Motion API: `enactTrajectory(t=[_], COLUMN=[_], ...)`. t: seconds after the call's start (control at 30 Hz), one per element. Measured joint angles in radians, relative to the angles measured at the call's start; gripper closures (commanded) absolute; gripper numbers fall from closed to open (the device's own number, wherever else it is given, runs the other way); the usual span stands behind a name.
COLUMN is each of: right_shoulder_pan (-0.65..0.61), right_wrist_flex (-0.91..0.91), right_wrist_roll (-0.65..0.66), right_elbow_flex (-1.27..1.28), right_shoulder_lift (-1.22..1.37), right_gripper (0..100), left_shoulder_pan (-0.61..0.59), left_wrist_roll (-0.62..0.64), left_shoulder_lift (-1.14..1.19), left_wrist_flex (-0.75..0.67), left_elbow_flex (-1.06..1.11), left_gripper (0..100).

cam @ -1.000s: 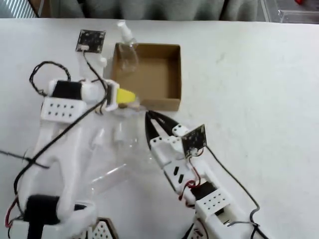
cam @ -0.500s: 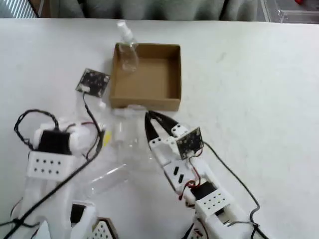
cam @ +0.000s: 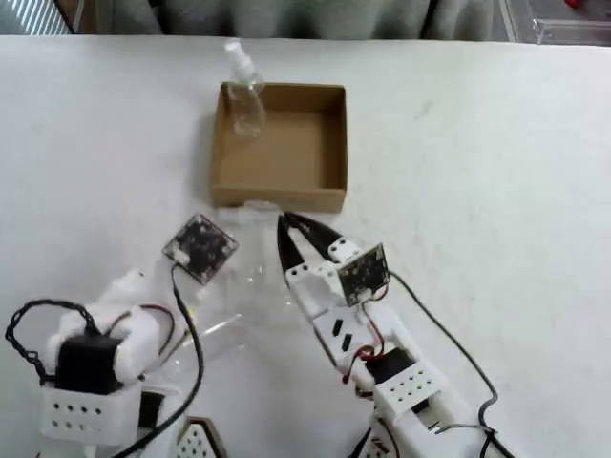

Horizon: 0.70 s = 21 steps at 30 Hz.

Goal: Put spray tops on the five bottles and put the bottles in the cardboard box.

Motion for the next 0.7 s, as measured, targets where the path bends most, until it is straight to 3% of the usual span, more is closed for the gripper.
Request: enactTrajectory(t=[0.07,0.33,0.53,0.7], right_shoulder_pan=[0.0,0.0,0.0,0.0], right_wrist_flex=[0.0,0.063,0.074,0.074], right_wrist_roll=[0.0,0.0,0.0,0.0], right_elbow_flex=[0.0,0.0,0.0,0.0], right_shoulder_lift=[0.0,0.0,0.0,0.0], right_gripper=[98.3,98.3,98.3,98.3], left_shoulder_pan=[0.008,0.032,-0.095,-0.282], left_wrist_roll=[0.0,0.0,0.084,0.25], left_shoulder_lift=[-0.002,-0.006,0.005,0.305], left_wrist_flex=[-0.015,-0.158,-0.295,-0.408], left_elbow_flex=[0.034,0.063,0.063,-0.032], left_gripper=[99,98,98,98])
